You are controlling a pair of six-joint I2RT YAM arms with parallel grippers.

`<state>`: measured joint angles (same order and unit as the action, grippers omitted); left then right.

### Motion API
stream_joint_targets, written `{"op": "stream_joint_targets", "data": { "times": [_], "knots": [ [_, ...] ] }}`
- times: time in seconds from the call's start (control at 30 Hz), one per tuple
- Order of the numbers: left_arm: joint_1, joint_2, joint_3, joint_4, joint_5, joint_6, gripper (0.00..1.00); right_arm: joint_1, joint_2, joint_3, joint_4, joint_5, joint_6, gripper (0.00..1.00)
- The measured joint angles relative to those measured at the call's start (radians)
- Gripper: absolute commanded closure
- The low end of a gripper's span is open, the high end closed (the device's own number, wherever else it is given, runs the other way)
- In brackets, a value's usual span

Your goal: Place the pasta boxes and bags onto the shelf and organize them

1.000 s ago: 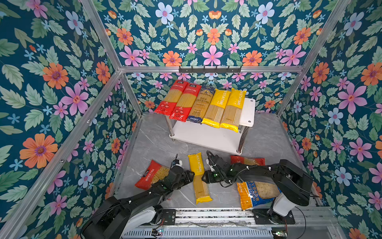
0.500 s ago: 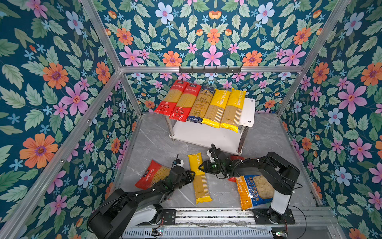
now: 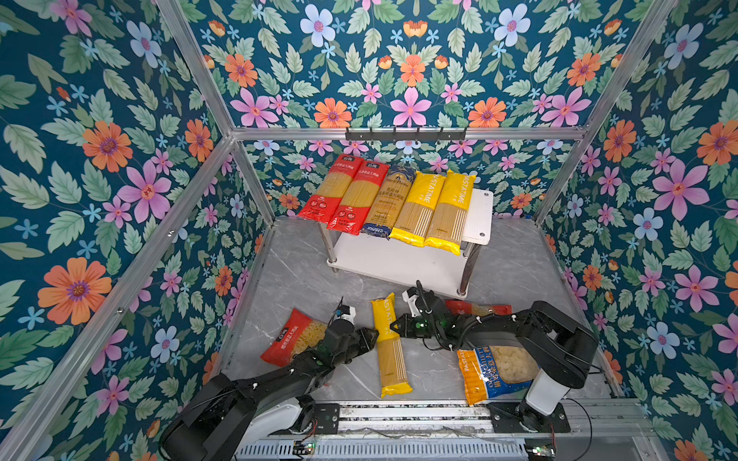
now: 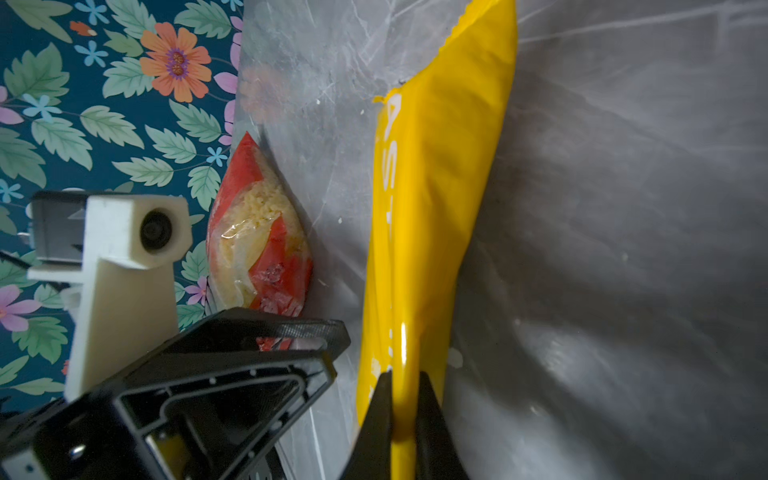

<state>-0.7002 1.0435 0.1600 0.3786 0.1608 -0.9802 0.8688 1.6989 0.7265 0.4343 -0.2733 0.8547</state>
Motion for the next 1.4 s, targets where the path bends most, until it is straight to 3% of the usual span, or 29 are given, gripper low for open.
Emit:
{"op": "stream_joint_targets", "data": {
  "times": [0.17, 0.37, 0.5, 0.7, 1.0, 1.4],
  "knots": [
    [0.001, -0.118, 0.064, -0.113, -0.016, 0.04, 0.58, 0.01, -0.124, -0.013, -0.028, 0.047, -0.087, 0.97],
    [0.002, -0.252, 0.1, -0.218, -0.033, 0.097, 0.44, 0.031, -0.274, -0.009, -0.111, 0.095, -0.27, 1.0],
    [0.003, -0.33, 0.064, -0.198, -0.018, 0.137, 0.39, 0.054, -0.356, 0.013, -0.188, 0.115, -0.421, 1.0],
    [-0.002, -0.36, 0.01, -0.061, 0.058, 0.171, 0.35, 0.055, -0.473, 0.003, -0.214, 0.099, -0.539, 1.0],
    [-0.096, -0.321, 0.013, 0.136, 0.128, 0.205, 0.27, 0.057, -0.602, 0.011, -0.214, 0.06, -0.6, 1.0],
    [-0.111, -0.274, 0.098, 0.256, 0.224, 0.239, 0.3, 0.055, -0.666, 0.063, -0.175, -0.003, -0.625, 1.0]
  ]
}}
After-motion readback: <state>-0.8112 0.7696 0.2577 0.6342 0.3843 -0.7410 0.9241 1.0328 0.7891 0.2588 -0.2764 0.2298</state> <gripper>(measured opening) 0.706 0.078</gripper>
